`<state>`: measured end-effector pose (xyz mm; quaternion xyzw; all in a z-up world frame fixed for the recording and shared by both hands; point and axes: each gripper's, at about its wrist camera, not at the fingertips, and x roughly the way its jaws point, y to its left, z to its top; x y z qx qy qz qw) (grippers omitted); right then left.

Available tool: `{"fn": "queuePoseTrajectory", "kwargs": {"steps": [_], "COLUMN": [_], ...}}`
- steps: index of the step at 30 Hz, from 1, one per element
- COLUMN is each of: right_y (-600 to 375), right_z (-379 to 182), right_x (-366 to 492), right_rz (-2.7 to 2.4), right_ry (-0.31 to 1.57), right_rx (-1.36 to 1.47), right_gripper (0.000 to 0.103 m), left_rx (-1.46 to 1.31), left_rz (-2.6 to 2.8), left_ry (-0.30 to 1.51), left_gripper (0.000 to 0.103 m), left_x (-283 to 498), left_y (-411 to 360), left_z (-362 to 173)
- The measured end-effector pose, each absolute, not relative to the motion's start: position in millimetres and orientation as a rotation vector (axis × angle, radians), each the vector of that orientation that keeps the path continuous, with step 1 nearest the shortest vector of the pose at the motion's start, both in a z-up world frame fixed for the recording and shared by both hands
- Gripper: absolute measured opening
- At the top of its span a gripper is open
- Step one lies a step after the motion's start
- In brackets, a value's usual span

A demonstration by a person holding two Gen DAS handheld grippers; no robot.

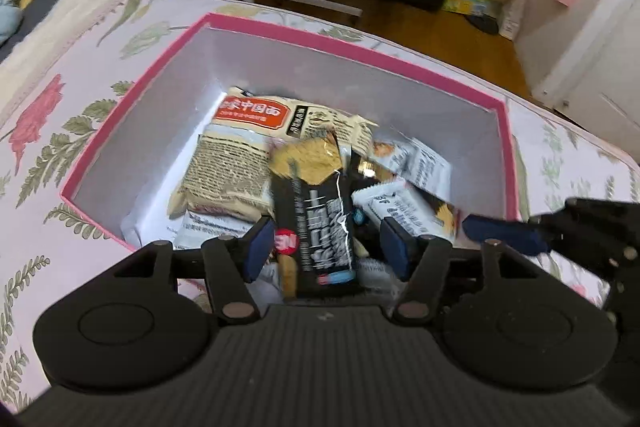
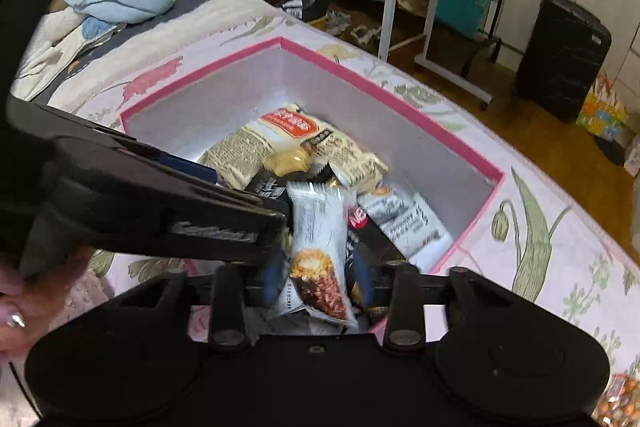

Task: Organize snacks
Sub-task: 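Carry the black package and white bar into the pink box and open both grippers, then grasp a clear bag of orange coated nuts with both grippers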

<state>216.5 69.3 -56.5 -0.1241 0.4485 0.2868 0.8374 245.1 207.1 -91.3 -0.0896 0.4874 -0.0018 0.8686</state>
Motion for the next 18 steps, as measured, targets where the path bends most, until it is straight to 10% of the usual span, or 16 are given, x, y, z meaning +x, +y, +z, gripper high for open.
{"fn": "queuePoseTrajectory", "kwargs": {"steps": [18], "right_y": [-73.2], "right_z": [39.9], "right_x": [124.5], "right_rz": [0.39], "right_ry": [0.82], "right_rx": [-0.057], "right_gripper": [0.059], "left_rx": [-0.079], "left_rz": [-0.29], "left_ry": [0.979], "left_gripper": [0.065], "left_x": [177.4], "left_y": [170.2], "left_z": [-5.1]}}
